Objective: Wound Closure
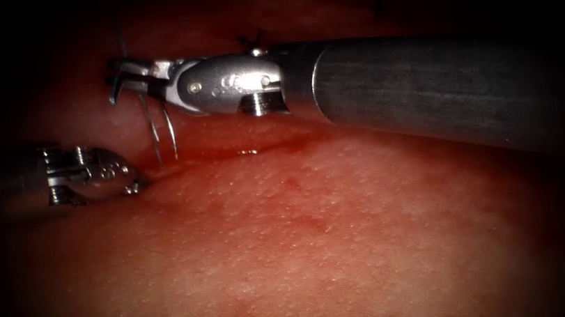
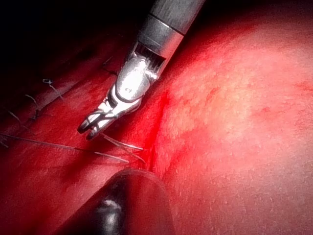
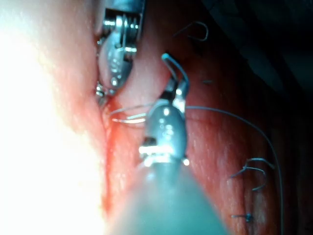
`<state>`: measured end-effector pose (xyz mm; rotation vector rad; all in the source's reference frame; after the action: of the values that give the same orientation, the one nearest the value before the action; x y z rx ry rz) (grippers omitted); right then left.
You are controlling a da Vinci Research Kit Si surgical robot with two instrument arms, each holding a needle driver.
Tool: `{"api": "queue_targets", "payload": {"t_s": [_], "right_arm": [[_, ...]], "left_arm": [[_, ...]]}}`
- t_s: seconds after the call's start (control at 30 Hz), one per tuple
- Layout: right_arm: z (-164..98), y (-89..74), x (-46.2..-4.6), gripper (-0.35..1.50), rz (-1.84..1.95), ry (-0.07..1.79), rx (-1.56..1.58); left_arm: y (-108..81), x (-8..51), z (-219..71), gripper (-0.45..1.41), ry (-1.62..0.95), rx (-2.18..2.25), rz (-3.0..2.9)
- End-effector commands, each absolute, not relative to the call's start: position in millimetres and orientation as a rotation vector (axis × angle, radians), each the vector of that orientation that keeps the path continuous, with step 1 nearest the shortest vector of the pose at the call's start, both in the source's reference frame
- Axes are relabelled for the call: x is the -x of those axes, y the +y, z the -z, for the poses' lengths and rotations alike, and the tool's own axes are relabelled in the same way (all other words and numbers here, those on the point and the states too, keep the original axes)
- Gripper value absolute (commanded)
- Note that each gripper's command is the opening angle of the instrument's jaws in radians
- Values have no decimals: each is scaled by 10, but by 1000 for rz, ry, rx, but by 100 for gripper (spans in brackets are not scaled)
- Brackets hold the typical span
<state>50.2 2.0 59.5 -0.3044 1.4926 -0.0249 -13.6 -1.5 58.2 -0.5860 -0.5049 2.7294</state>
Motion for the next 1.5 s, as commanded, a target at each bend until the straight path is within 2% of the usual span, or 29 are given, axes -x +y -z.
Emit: {"api": "queue_targets", "payload": {"t_s": [0.03, 0.47, 0.83, 1.5], "right_arm": [[-596, 29, -509, -35, 30, 1492, 319], [-583, 27, -512, -35, -17, 1551, 328], [-604, 18, -527, -35, -18, 1537, 303], [-621, 1, -530, -35, -14, 1532, 257]], "left_arm": [[-11, 143, -587, -45, -501, 589, -2730], [-13, 145, -588, -45, -505, 592, -2728], [-13, 145, -587, -45, -506, 592, -2728], [-12, 131, -579, -45, -527, 604, -2734]]}}
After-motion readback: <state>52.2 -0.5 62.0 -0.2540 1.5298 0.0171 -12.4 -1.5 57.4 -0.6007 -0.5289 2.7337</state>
